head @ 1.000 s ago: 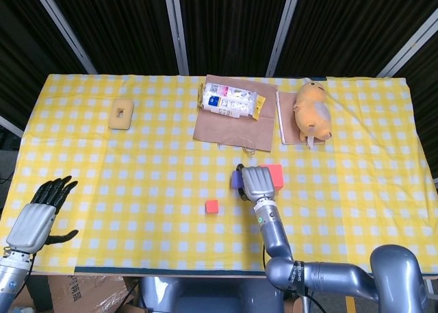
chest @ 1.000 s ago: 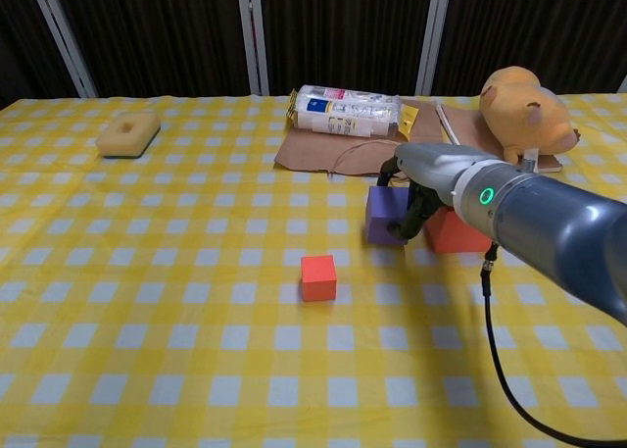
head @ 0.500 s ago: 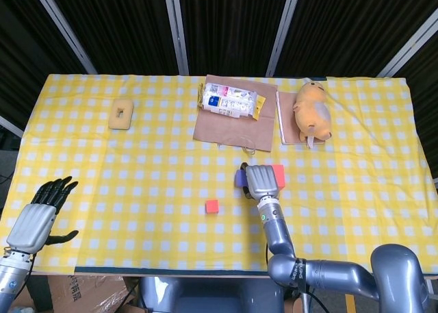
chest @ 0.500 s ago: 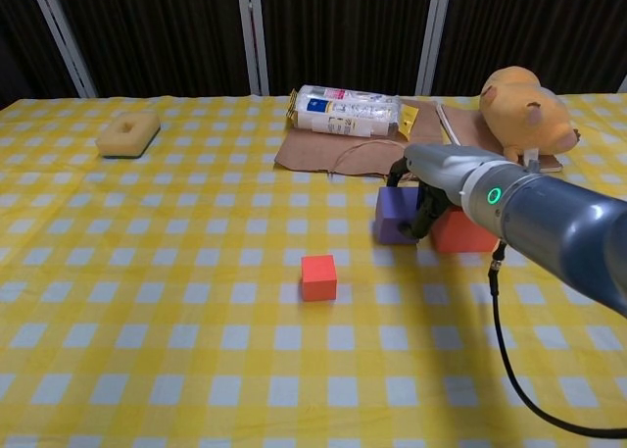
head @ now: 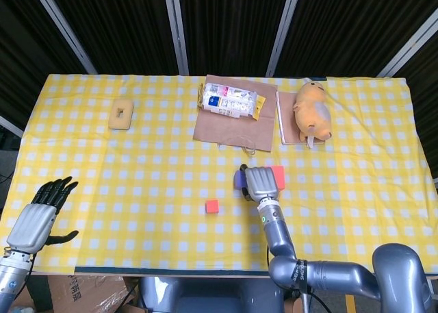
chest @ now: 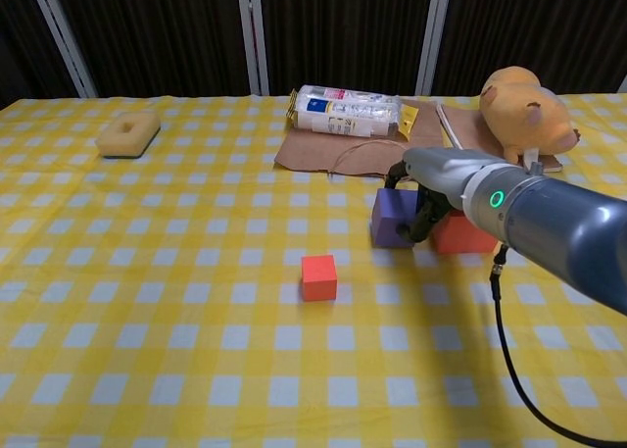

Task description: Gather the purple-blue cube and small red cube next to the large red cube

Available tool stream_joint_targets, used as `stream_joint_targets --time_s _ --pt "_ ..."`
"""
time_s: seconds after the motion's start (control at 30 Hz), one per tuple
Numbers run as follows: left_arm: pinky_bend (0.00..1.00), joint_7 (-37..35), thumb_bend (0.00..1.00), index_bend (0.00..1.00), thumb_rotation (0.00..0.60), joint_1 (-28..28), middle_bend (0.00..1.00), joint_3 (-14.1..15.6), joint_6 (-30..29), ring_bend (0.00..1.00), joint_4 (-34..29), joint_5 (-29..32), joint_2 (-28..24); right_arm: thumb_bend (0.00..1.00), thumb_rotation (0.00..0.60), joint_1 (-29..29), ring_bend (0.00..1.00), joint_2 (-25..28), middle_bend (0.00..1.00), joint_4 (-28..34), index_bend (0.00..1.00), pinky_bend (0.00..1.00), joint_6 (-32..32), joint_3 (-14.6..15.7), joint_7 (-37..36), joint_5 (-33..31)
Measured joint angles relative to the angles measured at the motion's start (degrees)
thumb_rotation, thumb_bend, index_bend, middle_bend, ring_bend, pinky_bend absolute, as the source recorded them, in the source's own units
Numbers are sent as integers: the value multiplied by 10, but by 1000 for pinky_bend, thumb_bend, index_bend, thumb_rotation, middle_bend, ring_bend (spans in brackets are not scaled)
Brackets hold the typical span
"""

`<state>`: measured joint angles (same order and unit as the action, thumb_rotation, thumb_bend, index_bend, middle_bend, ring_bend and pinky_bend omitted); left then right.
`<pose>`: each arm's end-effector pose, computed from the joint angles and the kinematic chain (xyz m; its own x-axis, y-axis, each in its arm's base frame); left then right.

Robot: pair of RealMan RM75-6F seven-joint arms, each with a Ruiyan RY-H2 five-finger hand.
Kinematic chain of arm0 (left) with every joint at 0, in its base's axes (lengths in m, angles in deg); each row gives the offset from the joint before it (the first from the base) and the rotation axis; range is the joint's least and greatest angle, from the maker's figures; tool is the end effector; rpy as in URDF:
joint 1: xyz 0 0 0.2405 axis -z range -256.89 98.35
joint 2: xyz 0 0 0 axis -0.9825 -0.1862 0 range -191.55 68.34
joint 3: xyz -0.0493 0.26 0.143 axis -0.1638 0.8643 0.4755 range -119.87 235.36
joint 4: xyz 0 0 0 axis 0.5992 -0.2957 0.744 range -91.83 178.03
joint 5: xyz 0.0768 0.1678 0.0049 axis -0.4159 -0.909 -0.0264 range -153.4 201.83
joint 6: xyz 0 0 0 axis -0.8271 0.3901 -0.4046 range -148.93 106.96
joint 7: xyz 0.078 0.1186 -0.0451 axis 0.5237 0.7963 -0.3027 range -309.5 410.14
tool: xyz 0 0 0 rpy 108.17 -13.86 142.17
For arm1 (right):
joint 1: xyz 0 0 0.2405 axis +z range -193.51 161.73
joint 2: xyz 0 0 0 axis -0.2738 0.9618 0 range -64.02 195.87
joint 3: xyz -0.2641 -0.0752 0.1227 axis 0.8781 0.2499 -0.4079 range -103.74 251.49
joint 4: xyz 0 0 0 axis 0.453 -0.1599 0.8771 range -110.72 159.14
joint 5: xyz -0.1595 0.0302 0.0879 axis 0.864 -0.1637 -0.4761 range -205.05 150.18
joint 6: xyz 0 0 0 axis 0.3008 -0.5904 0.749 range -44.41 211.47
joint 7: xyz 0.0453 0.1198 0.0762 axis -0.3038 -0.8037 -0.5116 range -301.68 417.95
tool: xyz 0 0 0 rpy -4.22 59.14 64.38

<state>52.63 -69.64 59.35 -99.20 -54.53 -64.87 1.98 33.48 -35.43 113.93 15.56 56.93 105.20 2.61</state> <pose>-0.3144 0.1951 0.1679 0.3812 0.1705 0.9086 0.9217 -0.1459 -0.3593 -0.1390 -0.3710 -0.0477 0.4025 -0.3675 0.8384 -0.9130 -0.0949 0.3968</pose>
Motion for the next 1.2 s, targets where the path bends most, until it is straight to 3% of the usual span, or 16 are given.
stream_joint_targets --time_s 0.2,0.77,1.2 --pt "0 -3 23 0 600 -1 0 0 -2 0 1 -2 -1 470 600 1 1000 3 1000 16 128 1000 -12 1 3 2" --pt "0 -4 24 0 600 0 0 1 1 0 -1 0 -2 471 600 9 1000 24 1000 134 128 1000 -40 21 43 -1" --pt "0 -8 24 0 600 1 0 1 2 0 -1 -1 -2 471 600 23 1000 -10 1000 127 128 1000 -46 34 43 -7"
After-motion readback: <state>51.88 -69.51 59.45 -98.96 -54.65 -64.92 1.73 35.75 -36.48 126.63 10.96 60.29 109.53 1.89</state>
